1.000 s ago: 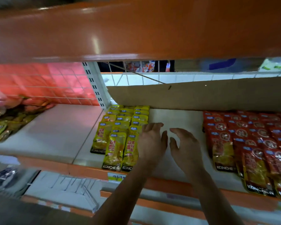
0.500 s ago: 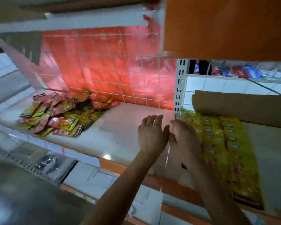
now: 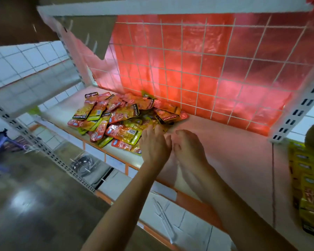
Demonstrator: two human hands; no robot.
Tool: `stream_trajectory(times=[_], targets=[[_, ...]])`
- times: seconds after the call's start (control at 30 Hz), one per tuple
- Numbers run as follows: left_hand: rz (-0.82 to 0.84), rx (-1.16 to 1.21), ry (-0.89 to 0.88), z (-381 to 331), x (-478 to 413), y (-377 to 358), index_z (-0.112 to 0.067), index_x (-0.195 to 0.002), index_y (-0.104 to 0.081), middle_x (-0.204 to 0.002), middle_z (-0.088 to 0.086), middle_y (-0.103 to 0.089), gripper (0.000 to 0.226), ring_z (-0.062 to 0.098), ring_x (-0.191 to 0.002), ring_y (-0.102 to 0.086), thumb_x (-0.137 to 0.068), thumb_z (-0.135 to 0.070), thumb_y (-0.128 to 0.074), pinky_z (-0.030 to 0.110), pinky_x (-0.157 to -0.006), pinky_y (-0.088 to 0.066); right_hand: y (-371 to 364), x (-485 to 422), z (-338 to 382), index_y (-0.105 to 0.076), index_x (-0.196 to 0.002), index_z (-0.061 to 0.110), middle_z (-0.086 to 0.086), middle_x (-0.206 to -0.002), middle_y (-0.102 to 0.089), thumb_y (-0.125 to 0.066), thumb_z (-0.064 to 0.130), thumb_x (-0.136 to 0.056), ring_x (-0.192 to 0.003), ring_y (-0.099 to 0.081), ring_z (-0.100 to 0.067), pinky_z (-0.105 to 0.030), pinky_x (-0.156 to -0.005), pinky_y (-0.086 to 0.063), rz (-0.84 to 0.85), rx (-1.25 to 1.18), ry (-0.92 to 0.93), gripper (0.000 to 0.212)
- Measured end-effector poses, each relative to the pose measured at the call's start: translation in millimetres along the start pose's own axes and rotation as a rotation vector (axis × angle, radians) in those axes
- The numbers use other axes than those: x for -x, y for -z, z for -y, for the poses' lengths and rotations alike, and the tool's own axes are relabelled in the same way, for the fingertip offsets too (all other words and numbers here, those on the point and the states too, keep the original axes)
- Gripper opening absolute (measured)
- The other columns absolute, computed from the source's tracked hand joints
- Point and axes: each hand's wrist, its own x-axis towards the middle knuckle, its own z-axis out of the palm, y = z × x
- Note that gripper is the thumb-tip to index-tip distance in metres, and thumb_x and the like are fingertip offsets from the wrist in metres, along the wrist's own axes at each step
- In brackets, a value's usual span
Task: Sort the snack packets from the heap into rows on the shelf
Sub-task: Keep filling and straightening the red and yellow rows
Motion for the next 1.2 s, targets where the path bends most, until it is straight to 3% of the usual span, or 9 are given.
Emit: stream_trajectory(times=[0.13, 0.23, 0.43, 0.53, 0.67, 0.83, 0.9, 1.03, 1.2], targets=[[-0.026, -0.015, 0.206, 45.5, -14.4, 9.0, -0.01, -0.132, -0.044, -0.138, 0.017, -0.04, 0.052, 0.035, -0.126, -0.036, -0.093, -0.044, -0.051, 0.045, -0.1, -0.036, -42.1, -29.5, 21.3, -0.062, -0.106, 0.011, -0.012, -0.105, -0.063, -0.053, 0.005, -0.082, -0.099, -0.056, -0.029, -0.03, -0.072, -0.038, 0.117, -0.012, -0.042, 0.027], [-0.06, -0.058, 0.363, 69.2, -20.3, 15.7, -0.01, -0.131, -0.042, -0.138, 0.021, -0.038, 0.058, 0.038, -0.125, -0.036, -0.091, -0.05, -0.053, 0.046, -0.098, -0.038, -64.9, -48.3, 37.6, -0.057, -0.119, 0.008, -0.015, -0.118, -0.06, -0.054, 0.009, -0.085, -0.111, -0.052, -0.031, -0.034, -0.089, -0.039, 0.164, 0.037, -0.046, 0.034], [0.052, -0.056, 0.435, 98.6, -29.9, 18.9, -0.023, -0.136, -0.041, -0.13, 0.022, -0.04, 0.06, 0.04, -0.12, -0.039, -0.088, -0.055, -0.056, 0.045, -0.096, -0.038, -100.2, -64.8, 50.1, -0.043, -0.131, 0.012, -0.01, -0.13, -0.051, -0.061, 0.03, -0.088, -0.119, -0.044, -0.028, -0.036, -0.096, -0.038, 0.207, 0.302, -0.117, 0.05], [0.127, -0.033, 0.406, 100.4, -36.2, 21.6, -0.03, -0.129, -0.049, -0.126, 0.018, -0.048, 0.047, 0.039, -0.118, -0.042, -0.088, -0.049, -0.06, 0.046, -0.095, -0.038, -103.5, -67.5, 48.1, -0.05, -0.125, 0.011, -0.012, -0.123, -0.055, -0.063, 0.032, -0.087, -0.115, -0.05, -0.029, -0.036, -0.092, -0.042, 0.205, 0.228, -0.211, 0.045], [0.131, -0.022, 0.247, 95.9, -38.9, 20.5, -0.023, -0.116, -0.058, -0.106, 0.012, -0.063, 0.031, 0.035, -0.103, -0.056, -0.085, -0.024, -0.053, 0.039, -0.092, -0.042, -96.5, -63.0, 40.9, -0.068, -0.098, 0.014, -0.007, -0.098, -0.067, -0.069, 0.028, -0.08, -0.096, -0.062, -0.027, -0.029, -0.07, -0.042, 0.252, 0.004, -0.289, 0.024], [-0.026, 0.344, 0.227, 69.3, -29.5, 17.6, -0.014, -0.108, -0.063, -0.095, 0.013, -0.069, 0.023, 0.034, -0.091, -0.062, -0.09, -0.026, -0.055, 0.033, -0.069, -0.042, -73.7, -50.6, 29.9, -0.061, -0.089, 0.022, 0.001, -0.091, -0.065, -0.067, 0.011, -0.08, -0.091, -0.062, -0.019, -0.038, -0.083, -0.05, 0.137, -0.606, -0.444, 0.015], [-0.052, 0.514, 0.232, 55.3, -25.5, 17.1, -0.013, -0.107, -0.059, -0.097, 0.007, -0.069, 0.031, 0.027, -0.093, -0.064, -0.094, -0.04, -0.053, 0.031, -0.07, -0.044, -61.6, -43.3, 28.3, -0.061, -0.09, 0.023, 0.0, -0.092, -0.066, -0.066, 0.01, -0.082, -0.089, -0.063, -0.017, -0.041, -0.085, -0.051, 0.104, -0.733, -0.421, 0.016], [0.027, 0.982, 0.293, 26.6, -20.8, 19.1, -0.021, -0.112, -0.051, -0.101, -0.002, -0.066, 0.046, 0.017, -0.094, -0.066, -0.084, -0.055, -0.062, 0.043, -0.083, -0.055, -35.8, -25.3, 23.1, -0.065, -0.105, 0.024, 0.001, -0.102, -0.069, -0.063, 0.023, -0.09, -0.096, -0.067, -0.014, -0.03, -0.081, -0.056, 0.067, -0.94, -0.333, 0.016], [0.149, 1.286, 0.241, -5.0, -10.5, 8.8, -0.017, -0.112, -0.06, -0.108, 0.015, -0.066, 0.033, 0.031, -0.102, -0.064, -0.081, -0.028, -0.065, 0.05, -0.09, -0.051, -9.9, -4.1, 2.1, -0.063, -0.102, 0.032, 0.01, -0.104, -0.06, -0.063, 0.01, -0.088, -0.1, -0.056, -0.002, -0.018, -0.088, -0.046, -0.123, -0.58, -0.229, 0.026]])
